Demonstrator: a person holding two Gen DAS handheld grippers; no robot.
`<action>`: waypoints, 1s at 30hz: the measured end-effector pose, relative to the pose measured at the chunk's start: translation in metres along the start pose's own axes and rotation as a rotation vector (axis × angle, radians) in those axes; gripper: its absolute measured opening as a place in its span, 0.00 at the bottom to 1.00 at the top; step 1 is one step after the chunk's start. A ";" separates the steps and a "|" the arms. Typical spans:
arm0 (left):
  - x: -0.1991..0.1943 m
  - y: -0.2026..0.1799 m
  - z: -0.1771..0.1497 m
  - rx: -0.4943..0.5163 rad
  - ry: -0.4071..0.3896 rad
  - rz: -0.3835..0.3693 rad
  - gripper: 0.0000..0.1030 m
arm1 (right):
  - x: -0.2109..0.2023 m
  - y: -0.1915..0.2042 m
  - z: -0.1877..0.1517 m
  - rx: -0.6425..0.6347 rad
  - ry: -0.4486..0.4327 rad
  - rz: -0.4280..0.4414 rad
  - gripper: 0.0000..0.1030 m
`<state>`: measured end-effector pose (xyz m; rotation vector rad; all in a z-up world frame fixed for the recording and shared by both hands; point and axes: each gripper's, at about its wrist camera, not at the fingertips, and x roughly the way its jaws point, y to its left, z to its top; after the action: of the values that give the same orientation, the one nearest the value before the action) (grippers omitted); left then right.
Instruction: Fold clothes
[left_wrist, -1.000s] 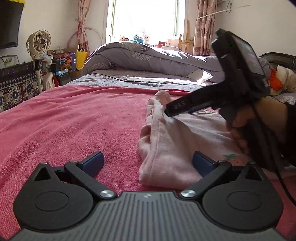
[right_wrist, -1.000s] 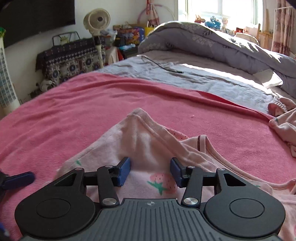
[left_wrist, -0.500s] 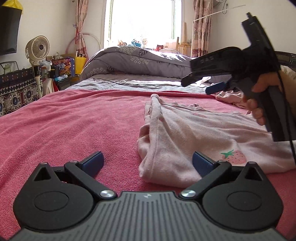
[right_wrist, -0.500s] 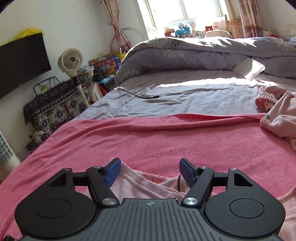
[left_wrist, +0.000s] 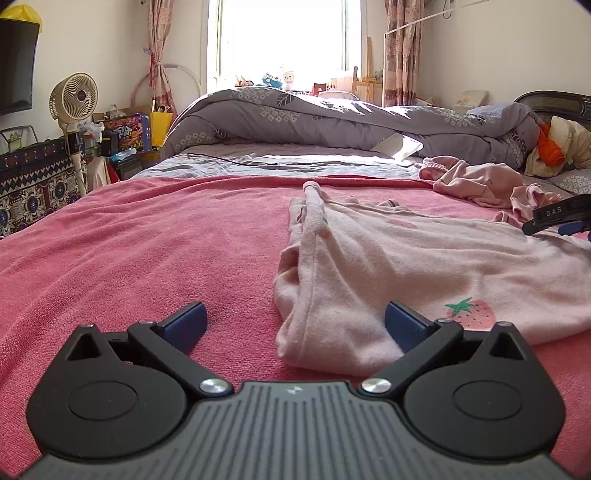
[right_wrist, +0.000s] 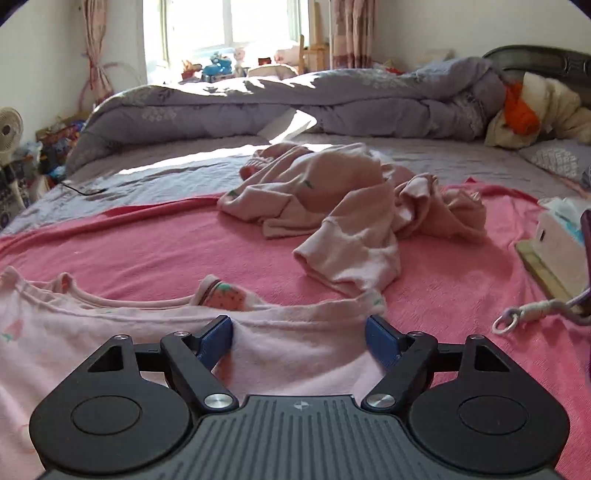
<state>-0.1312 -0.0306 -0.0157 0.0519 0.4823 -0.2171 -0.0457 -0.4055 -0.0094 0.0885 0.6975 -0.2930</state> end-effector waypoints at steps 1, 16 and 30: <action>0.000 0.000 0.000 -0.002 0.002 -0.002 1.00 | 0.006 0.004 0.002 -0.021 0.015 -0.009 0.88; -0.029 -0.055 0.079 0.093 -0.070 0.006 1.00 | -0.130 0.042 -0.072 -0.194 -0.314 0.144 1.00; 0.041 -0.132 0.058 0.409 0.145 -0.141 1.00 | -0.151 0.071 -0.145 -0.103 -0.348 0.100 1.00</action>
<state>-0.0986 -0.1731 0.0167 0.4366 0.5803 -0.4506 -0.2241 -0.2759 -0.0247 -0.0262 0.3603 -0.1699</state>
